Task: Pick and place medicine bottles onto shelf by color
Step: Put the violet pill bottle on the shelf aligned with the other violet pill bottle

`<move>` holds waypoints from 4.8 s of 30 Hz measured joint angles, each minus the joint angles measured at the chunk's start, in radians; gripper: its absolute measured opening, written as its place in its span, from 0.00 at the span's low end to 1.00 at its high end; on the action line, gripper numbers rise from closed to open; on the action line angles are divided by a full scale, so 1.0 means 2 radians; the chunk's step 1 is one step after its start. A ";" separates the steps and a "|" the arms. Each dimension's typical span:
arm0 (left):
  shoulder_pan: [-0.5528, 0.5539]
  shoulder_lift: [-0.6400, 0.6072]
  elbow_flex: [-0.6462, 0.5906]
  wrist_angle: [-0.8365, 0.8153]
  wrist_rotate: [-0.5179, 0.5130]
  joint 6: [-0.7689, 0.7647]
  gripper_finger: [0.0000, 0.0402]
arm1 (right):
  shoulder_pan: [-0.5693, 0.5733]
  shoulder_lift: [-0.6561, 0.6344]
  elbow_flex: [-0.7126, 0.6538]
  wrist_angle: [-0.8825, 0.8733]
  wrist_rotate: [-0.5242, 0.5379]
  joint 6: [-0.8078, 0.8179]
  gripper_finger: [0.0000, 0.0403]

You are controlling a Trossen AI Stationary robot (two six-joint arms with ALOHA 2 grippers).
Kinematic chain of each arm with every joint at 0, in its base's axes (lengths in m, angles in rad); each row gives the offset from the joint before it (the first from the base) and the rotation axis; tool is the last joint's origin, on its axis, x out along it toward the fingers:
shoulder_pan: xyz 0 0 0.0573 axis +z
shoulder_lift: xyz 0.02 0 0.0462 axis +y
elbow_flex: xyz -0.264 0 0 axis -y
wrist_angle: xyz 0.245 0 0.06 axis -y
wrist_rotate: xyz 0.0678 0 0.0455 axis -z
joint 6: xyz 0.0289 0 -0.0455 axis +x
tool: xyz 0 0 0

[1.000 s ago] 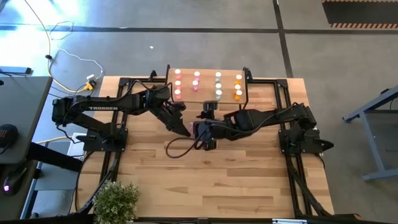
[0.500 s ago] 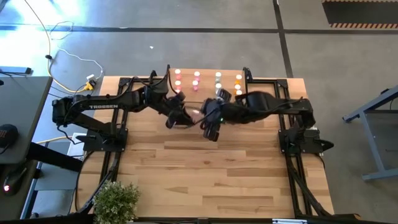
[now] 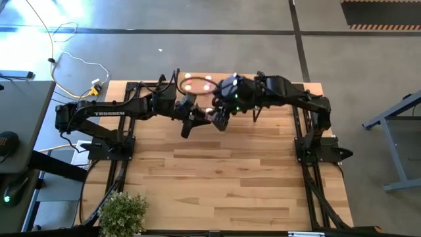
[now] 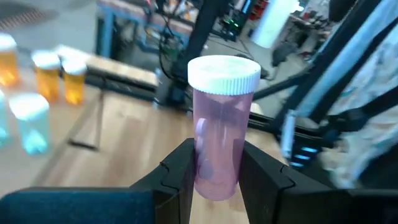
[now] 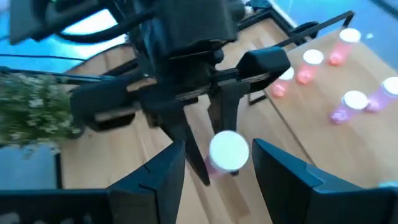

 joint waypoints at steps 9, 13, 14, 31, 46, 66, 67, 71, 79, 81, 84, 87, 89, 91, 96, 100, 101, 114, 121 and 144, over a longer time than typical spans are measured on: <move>-0.044 0.000 0.000 0.037 -0.143 0.080 0.23 | -0.045 -0.005 0.000 0.027 -0.091 -0.006 0.44; -0.053 0.000 0.000 0.039 -0.178 0.064 0.23 | -0.051 -0.006 0.000 0.027 -0.091 -0.045 0.44; -0.055 0.000 0.000 0.041 -0.179 0.063 0.23 | -0.052 -0.006 0.000 0.025 -0.091 -0.060 0.44; -0.065 0.000 0.000 0.047 -0.218 0.067 0.23 | -0.050 0.007 -0.001 0.014 -0.092 -0.133 0.44; -0.065 0.000 0.000 0.046 -0.220 0.067 0.23 | -0.050 0.021 -0.002 0.003 -0.090 -0.129 0.38; -0.063 0.000 0.000 0.044 -0.213 0.067 0.24 | -0.050 0.021 -0.002 0.000 -0.088 -0.120 0.25; -0.063 0.000 0.000 0.044 -0.210 0.067 0.25 | -0.050 0.021 -0.002 0.000 -0.088 -0.120 0.25; -0.063 0.000 0.000 0.042 -0.205 0.083 0.33 | -0.052 0.021 -0.002 0.000 -0.088 -0.110 0.25; -0.063 0.000 0.000 0.042 -0.215 0.093 0.56 | -0.056 0.020 -0.002 -0.004 -0.063 -0.110 0.26; -0.063 0.000 0.000 0.042 -0.227 0.093 0.61 | -0.062 0.018 -0.001 -0.004 -0.060 -0.111 0.26; -0.059 -0.006 0.000 0.035 -0.243 0.094 0.65 | -0.072 0.015 -0.001 -0.008 -0.059 -0.111 0.26; -0.050 -0.016 0.000 0.021 -0.244 0.094 0.66 | -0.084 0.010 -0.001 -0.015 -0.059 -0.121 0.26; -0.042 -0.025 0.000 0.005 -0.242 0.094 0.65 | -0.094 0.005 -0.001 -0.017 -0.059 -0.128 0.26; -0.035 -0.035 0.000 -0.001 -0.242 0.094 0.65 | -0.104 0.000 -0.001 -0.018 -0.059 -0.139 0.26; -0.019 -0.064 0.000 -0.024 -0.242 0.094 0.65 | -0.133 -0.015 -0.001 -0.018 -0.053 -0.158 0.26; -0.011 -0.089 0.000 -0.028 -0.242 0.093 0.65 | -0.152 -0.017 -0.001 -0.017 -0.035 -0.164 0.26; -0.010 -0.094 0.000 -0.029 -0.242 0.093 0.65 | -0.156 -0.017 -0.007 -0.011 -0.036 -0.163 0.26; -0.007 -0.141 0.000 -0.072 -0.259 0.094 0.65 | -0.153 -0.016 -0.184 0.135 -0.141 -0.096 0.26; -0.007 -0.143 0.000 -0.083 -0.259 0.094 0.65 | -0.113 -0.016 -0.226 0.157 -0.127 -0.081 0.26; -0.007 -0.143 0.000 -0.081 -0.259 0.103 0.65 | -0.073 -0.208 -0.540 0.518 -0.039 -0.050 0.26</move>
